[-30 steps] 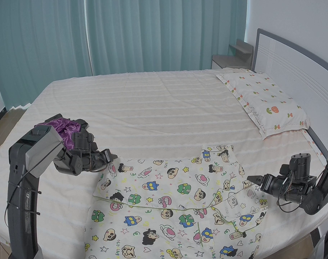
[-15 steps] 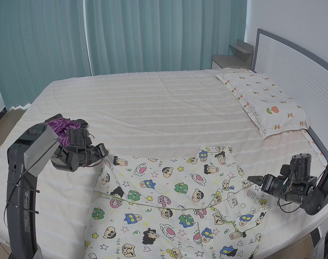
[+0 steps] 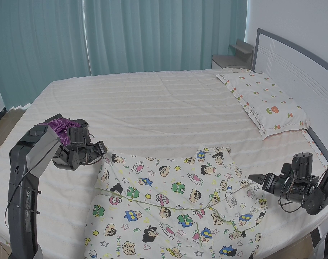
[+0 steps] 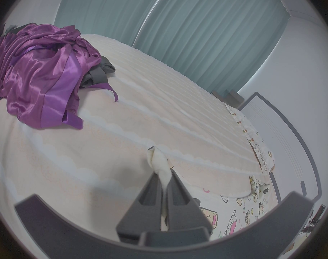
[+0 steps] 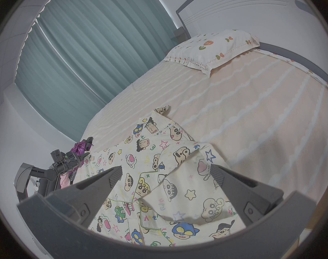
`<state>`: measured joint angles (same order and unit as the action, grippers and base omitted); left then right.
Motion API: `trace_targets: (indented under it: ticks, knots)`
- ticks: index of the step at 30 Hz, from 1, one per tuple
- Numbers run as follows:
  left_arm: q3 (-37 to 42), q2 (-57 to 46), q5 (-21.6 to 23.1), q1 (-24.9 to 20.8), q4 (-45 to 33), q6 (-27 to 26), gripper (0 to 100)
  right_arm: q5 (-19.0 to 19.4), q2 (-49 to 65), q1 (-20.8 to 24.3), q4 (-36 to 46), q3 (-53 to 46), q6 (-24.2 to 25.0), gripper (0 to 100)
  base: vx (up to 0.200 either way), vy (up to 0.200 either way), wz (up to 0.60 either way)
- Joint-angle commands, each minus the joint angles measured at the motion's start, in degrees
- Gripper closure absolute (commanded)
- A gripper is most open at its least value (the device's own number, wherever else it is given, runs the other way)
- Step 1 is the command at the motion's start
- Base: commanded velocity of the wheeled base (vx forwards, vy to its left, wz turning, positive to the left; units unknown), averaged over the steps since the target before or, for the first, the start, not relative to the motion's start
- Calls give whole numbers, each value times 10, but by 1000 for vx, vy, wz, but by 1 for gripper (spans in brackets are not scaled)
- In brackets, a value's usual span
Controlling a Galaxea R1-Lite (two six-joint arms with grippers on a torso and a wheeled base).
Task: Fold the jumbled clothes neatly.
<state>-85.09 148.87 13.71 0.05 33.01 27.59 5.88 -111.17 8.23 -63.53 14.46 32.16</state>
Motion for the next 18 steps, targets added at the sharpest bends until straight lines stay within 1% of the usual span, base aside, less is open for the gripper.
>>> trace_targets:
  ticks: [1, 5, 8, 9, 10, 11, 12, 14, 15, 16, 17, 18]
  knots:
    - [-2, -1, -1, 4, 1, 1, 0, 0, -2, -1, 0, 0, 0, 0, 0, 0, 0]
    - [1, -7, 2, 16, -2, 24, 0, 0, 1, 0, 0, -6, -1, 0, 0, 0, 0]
    - [12, -18, 7, 25, -3, 28, 0, -1, 5, 0, 0, -15, -2, 0, 0, 0, 0]
    - [37, -37, 14, 34, -2, 31, 0, -1, 11, 1, 0, -25, -3, 0, 0, 0, 0]
    - [37, -37, 14, 34, -2, 31, 0, -1, 11, 1, 0, -25, -3, 0, 0, 0, 0]
    - [60, -53, 29, 40, 0, 33, 0, 0, 18, 1, 0, -33, -5, 0, 0, 0, 0]
    - [102, -84, 56, 48, 2, 35, 0, -1, 24, 1, 1, -46, -10, 0, 0, 0, 0]
    - [166, -131, 90, 55, 5, 39, 0, -2, 31, 1, 0, -65, -17, 0, 0, 0, 0]
    - [166, -131, 90, 55, 5, 39, 0, -2, 31, 1, 0, -65, -17, 0, 0, 0, 0]
    - [210, -161, 109, 58, 10, 38, 0, -1, 35, 1, 0, -72, -21, 0, 0, 0, 0]
    - [272, -194, 127, 58, 28, 38, 0, 2, 39, 1, 0, -81, -23, 0, 0, 0, 0]
    - [282, -200, 130, 59, 33, 39, 0, 2, 39, 1, 0, -83, -23, 0, 0, 0, 0]
